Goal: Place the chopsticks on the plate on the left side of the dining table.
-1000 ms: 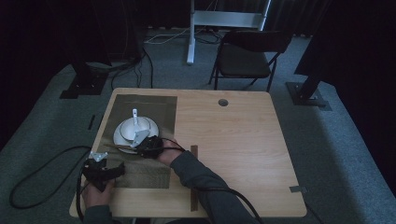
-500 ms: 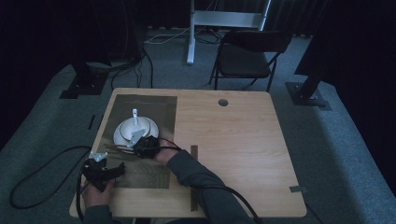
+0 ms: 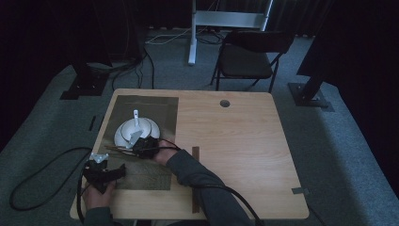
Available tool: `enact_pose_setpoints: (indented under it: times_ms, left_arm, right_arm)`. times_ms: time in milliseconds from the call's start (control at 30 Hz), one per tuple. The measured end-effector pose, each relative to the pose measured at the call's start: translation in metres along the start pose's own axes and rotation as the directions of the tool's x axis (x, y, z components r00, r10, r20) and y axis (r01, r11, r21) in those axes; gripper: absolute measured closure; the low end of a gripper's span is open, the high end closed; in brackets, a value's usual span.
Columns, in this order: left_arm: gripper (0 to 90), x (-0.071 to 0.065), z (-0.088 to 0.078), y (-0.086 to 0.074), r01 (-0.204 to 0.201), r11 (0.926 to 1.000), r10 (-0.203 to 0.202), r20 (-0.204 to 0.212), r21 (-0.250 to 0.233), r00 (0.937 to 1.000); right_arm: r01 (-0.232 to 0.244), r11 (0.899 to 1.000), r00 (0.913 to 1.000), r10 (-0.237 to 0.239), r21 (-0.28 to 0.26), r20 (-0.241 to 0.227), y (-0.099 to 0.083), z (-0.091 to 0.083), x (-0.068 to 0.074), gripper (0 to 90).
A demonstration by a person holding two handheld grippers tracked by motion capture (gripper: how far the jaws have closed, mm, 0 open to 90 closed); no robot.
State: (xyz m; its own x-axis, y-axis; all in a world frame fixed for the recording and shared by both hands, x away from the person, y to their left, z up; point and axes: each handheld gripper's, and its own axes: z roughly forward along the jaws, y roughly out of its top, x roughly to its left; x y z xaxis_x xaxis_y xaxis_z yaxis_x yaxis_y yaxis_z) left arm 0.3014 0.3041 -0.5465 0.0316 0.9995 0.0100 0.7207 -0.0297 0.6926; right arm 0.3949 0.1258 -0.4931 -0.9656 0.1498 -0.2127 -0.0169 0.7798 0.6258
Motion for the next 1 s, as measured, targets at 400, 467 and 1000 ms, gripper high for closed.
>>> enact_pose_setpoints:
  times_ms: [400,467,1000]
  left_arm:
    - [1.4,0.0,-0.0001,0.0,0.0,1.0,0.0,0.0,0.001,1.0]
    - [1.4,0.0,-0.0001,0.0,0.0,1.0,0.0,0.0,0.001,1.0]
    - [1.4,0.0,-0.0001,0.0,-0.001,1.0,0.001,0.0,0.001,1.0]
  right_arm:
    - [0.004,1.0,1.0,-0.004,0.007,0.002,0.0044,0.0032,-0.0005,83.9]
    - [0.007,1.0,1.0,-0.007,0.006,0.0,0.0053,0.0041,-0.0007,83.9]
    - [-0.001,1.0,0.9999,0.001,0.003,0.013,0.0082,0.008,-0.0005,83.8]
